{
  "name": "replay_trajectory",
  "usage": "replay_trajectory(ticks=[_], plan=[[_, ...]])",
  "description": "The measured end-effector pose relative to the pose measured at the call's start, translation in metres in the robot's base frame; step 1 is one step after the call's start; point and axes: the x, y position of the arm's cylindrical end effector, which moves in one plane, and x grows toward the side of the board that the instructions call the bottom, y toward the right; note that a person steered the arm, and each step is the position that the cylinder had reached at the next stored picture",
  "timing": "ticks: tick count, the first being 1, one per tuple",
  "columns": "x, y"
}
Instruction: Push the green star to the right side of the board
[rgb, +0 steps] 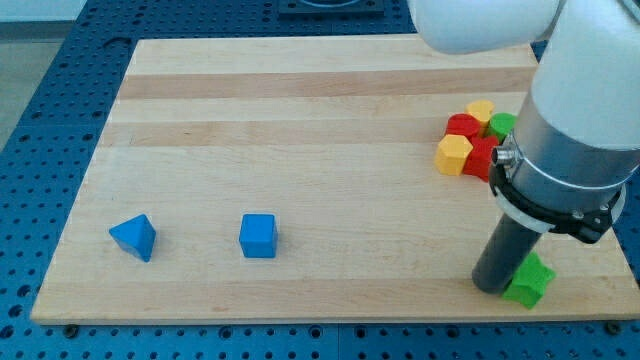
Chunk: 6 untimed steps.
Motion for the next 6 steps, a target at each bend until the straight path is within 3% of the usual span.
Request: replay_trajectory(ticks=[1,3,5,6], plan=[[0.025,-0.024],[0.025,-0.029],[0.024,0.039],[0.023,0.039]])
